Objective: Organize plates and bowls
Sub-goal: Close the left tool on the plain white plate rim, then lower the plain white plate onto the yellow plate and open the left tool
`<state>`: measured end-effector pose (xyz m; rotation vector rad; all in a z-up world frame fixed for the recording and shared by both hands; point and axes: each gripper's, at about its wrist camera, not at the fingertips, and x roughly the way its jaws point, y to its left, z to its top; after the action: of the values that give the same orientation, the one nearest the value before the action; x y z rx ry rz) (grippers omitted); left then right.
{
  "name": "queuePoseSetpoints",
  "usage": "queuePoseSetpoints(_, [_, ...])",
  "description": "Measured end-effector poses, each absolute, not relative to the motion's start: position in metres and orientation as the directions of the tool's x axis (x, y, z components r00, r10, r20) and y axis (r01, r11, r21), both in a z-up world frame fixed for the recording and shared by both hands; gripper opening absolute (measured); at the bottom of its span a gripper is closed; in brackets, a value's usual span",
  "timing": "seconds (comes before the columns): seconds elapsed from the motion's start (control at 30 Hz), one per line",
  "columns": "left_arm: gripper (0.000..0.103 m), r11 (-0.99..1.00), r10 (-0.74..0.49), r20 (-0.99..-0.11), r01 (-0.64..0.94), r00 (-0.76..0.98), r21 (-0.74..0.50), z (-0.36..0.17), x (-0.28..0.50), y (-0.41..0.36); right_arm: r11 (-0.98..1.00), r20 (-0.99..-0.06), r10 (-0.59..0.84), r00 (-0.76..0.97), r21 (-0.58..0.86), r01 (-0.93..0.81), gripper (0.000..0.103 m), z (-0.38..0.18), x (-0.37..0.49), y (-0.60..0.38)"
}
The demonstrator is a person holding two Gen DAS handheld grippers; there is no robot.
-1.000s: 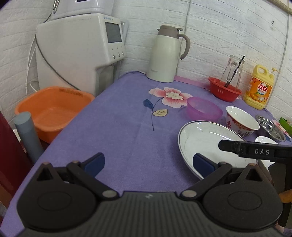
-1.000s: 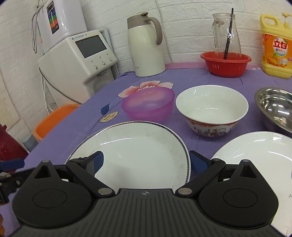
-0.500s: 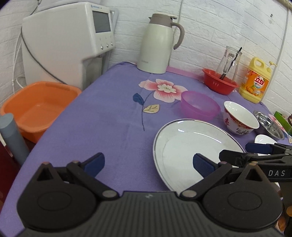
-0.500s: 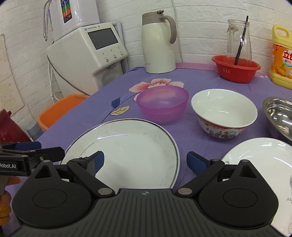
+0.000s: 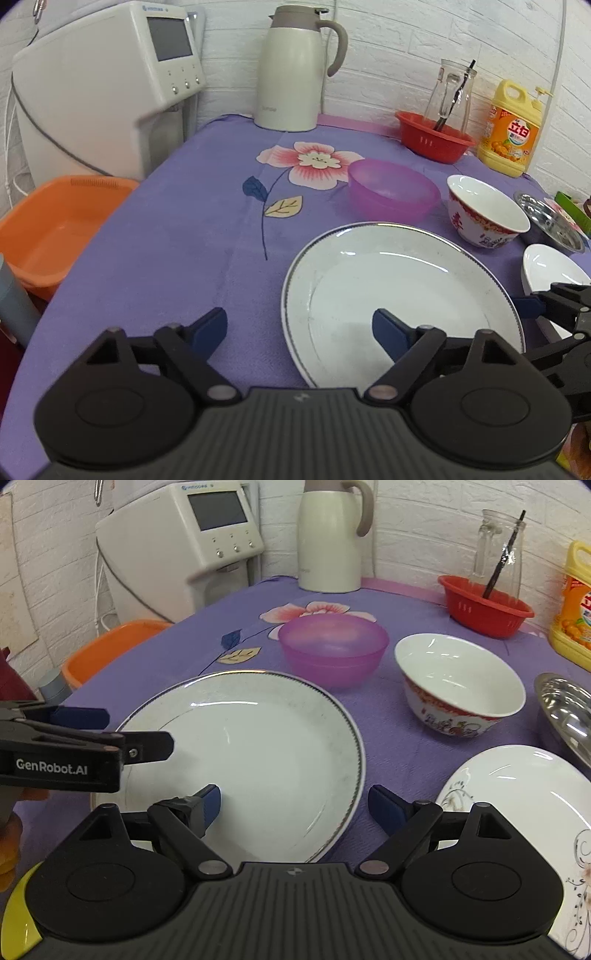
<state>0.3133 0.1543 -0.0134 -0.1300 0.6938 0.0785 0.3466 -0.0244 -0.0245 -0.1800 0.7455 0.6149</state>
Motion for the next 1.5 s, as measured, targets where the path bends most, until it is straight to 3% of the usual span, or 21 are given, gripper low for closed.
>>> queuePoseSetpoints(0.1, [0.053, 0.992, -0.013, -0.656, -0.07, 0.755, -0.1, -0.018, 0.318, 0.15, 0.795, -0.683, 0.475, 0.555, 0.062, -0.604, 0.103, -0.025, 0.344, -0.022])
queuePoseSetpoints(0.17, [0.045, 0.993, -0.043, -0.656, -0.037, 0.753, -0.108, -0.019, 0.321, 0.147, 0.79, -0.68, 0.48, 0.554, 0.062, -0.61, 0.103, -0.025, 0.343, -0.021])
queuePoseSetpoints(0.37, [0.045, 0.993, -0.026, -0.67, -0.059, 0.742, -0.103, -0.013, 0.327, 0.144, 0.807, -0.668, 0.475, 0.573, 0.073, -0.585, 0.103, -0.021, 0.34, -0.02])
queuePoseSetpoints(0.8, [0.045, 0.998, -0.018, -0.577, -0.016, 0.817, -0.055, 0.038, 0.276, 0.122, 0.836, -0.544, 0.482, 0.687, 0.052, -0.546, 0.103, 0.019, 0.287, -0.043])
queuePoseSetpoints(1.2, [0.045, 0.998, -0.035, -0.612, -0.001, 0.79, -0.059, 0.009, 0.174, 0.096, 0.86, -0.575, 0.454, 0.681, 0.084, -0.503, 0.103, -0.002, 0.181, -0.064])
queuePoseSetpoints(1.5, [0.045, 0.999, -0.027, -0.628, -0.005, 0.778, -0.048, -0.012, 0.162, 0.095, 0.865, -0.592, 0.43, 0.682, 0.054, -0.498, 0.103, -0.021, 0.165, -0.061])
